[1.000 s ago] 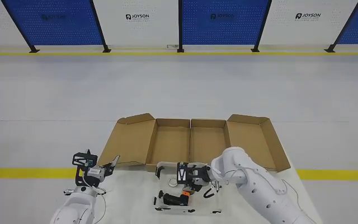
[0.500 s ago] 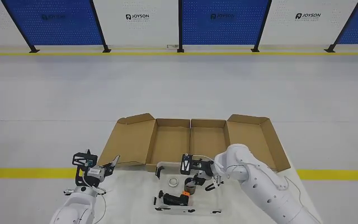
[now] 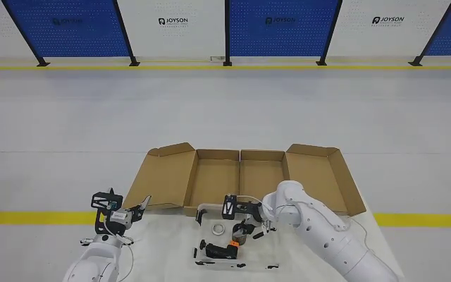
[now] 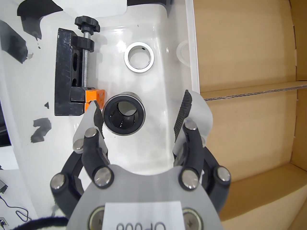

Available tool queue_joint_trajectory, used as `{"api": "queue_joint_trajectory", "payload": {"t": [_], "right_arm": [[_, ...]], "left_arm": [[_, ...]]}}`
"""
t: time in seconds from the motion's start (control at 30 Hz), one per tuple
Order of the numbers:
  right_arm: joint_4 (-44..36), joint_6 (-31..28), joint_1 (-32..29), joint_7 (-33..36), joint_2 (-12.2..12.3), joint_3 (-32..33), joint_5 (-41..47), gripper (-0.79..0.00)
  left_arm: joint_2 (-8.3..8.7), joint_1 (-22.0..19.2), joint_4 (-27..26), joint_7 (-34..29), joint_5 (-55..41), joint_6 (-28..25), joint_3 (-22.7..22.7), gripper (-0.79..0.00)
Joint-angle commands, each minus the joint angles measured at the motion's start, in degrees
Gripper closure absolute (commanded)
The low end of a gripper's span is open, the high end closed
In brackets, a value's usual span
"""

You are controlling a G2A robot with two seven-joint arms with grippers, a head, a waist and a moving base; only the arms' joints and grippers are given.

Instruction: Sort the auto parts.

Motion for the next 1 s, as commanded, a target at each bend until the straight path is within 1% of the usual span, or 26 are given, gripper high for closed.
{"api": "queue_joint_trajectory", "payload": {"t": [0.0,0.17,0.23,0.3,0.37,0.4,0.47,0.57,0.7,0.83,0.97], "right_arm": [[1.2,-0.2,0.4,-0.4,-0.2,-0.4,0.2,-0.68],[3.7,-0.7,1.4,-1.0,-1.0,-2.1,0.5,-0.696],[4.5,-0.6,1.7,-1.2,-1.3,-2.6,0.5,-0.693],[5.2,-0.7,2.1,-1.5,-1.5,-3.1,0.7,-0.671],[6.0,-0.8,2.4,-1.8,-1.7,-3.5,0.8,-0.613],[6.4,-0.9,2.6,-1.8,-1.9,-3.6,1.0,-0.566],[7.1,-0.9,2.9,-1.9,-2.1,-4.0,1.3,-0.382],[8.0,-1.0,3.4,-2.0,-2.4,-4.5,1.7,-0.268],[8.2,-0.9,3.9,-2.5,-2.6,-4.7,1.6,0.0],[5.3,-1.0,2.6,-3.8,-1.9,-3.6,-0.2,0.0],[-1.3,-1.3,-1.2,-5.6,0.2,-0.4,-3.6,0.0]], "left_arm": [[0.0,0.0,0.0,0.0,0.0,0.0,0.0,-0.785],[0.0,0.0,0.0,0.0,0.0,0.0,0.0,-0.785],[0.0,0.0,0.0,0.0,0.0,0.0,0.0,-0.785],[0.0,0.0,0.0,0.0,0.0,0.0,0.0,-0.785],[0.0,0.0,0.0,0.0,0.0,0.0,0.0,-0.785],[0.0,0.0,0.0,0.0,0.0,0.0,0.0,-0.785],[0.0,0.0,0.0,0.0,0.0,0.0,0.0,-0.785],[0.0,0.0,0.0,0.0,0.0,0.0,0.0,-0.785],[0.0,0.0,0.0,0.0,0.0,0.0,0.0,-0.785],[0.0,0.0,0.0,0.0,0.0,0.0,0.0,-0.785],[0.0,0.0,0.0,0.0,0.0,0.0,0.0,-0.785]]}}
